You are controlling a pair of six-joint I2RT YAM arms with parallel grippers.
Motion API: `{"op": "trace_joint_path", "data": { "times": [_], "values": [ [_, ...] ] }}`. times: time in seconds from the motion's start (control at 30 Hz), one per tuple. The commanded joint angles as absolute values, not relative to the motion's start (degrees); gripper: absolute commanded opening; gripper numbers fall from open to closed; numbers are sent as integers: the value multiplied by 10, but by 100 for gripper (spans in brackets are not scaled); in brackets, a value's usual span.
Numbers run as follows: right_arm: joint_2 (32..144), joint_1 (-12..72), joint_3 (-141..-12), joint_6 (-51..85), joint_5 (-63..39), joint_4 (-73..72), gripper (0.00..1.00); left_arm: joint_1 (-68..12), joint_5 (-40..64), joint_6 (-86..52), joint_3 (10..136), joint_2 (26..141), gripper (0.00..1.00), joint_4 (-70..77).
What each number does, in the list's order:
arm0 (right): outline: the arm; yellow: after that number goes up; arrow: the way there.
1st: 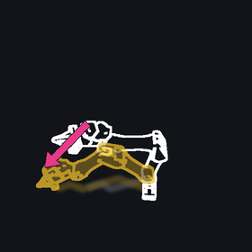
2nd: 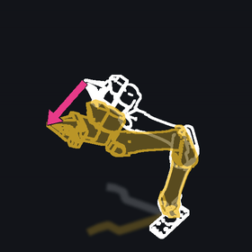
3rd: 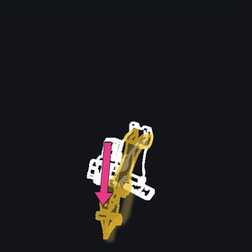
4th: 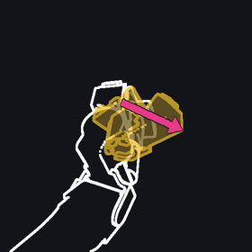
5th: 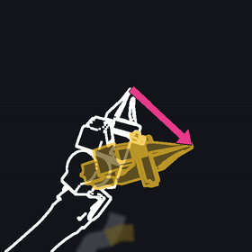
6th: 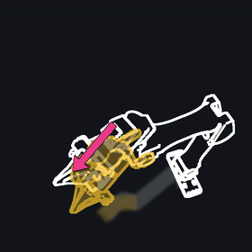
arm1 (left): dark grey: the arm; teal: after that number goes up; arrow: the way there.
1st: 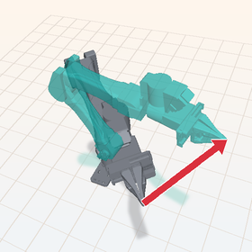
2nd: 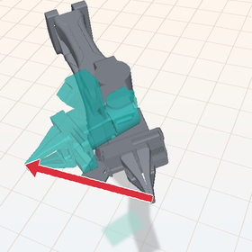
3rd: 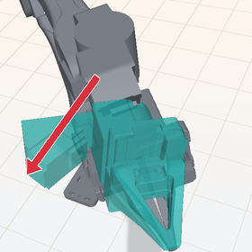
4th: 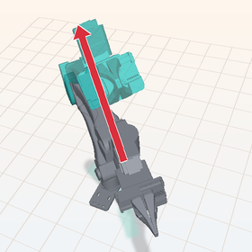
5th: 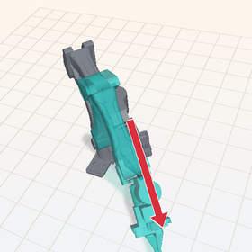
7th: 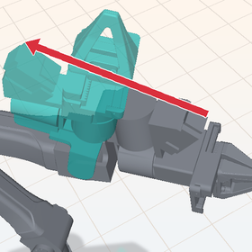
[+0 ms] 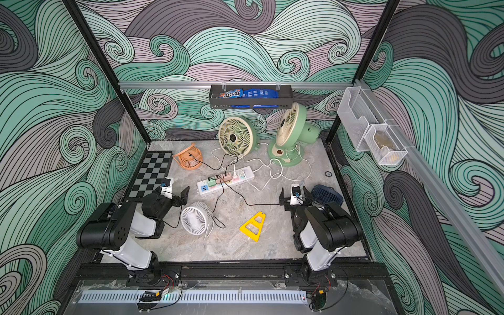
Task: Unplug the desk fan from the power strip
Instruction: Remove the plug from the socket.
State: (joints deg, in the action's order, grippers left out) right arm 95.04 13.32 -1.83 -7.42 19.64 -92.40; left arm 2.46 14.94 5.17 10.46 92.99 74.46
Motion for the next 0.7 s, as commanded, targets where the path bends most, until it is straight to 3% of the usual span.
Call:
{"op": "trace_joint_path", "data": {
  "times": [0.0, 0.4, 0.53, 0.67],
  "values": [
    [956, 137, -18, -82, 201, -1081, 99, 19, 143, 56, 105, 938, 99, 794],
    [916, 139, -18, -77, 218, -1040, 99, 13, 128, 59, 101, 918, 99, 783],
    [845, 139, -41, -77, 211, -921, 99, 13, 130, 57, 116, 847, 99, 695],
    [759, 139, -111, -53, 196, -708, 99, 15, 134, 57, 161, 800, 99, 572]
  ]
}}
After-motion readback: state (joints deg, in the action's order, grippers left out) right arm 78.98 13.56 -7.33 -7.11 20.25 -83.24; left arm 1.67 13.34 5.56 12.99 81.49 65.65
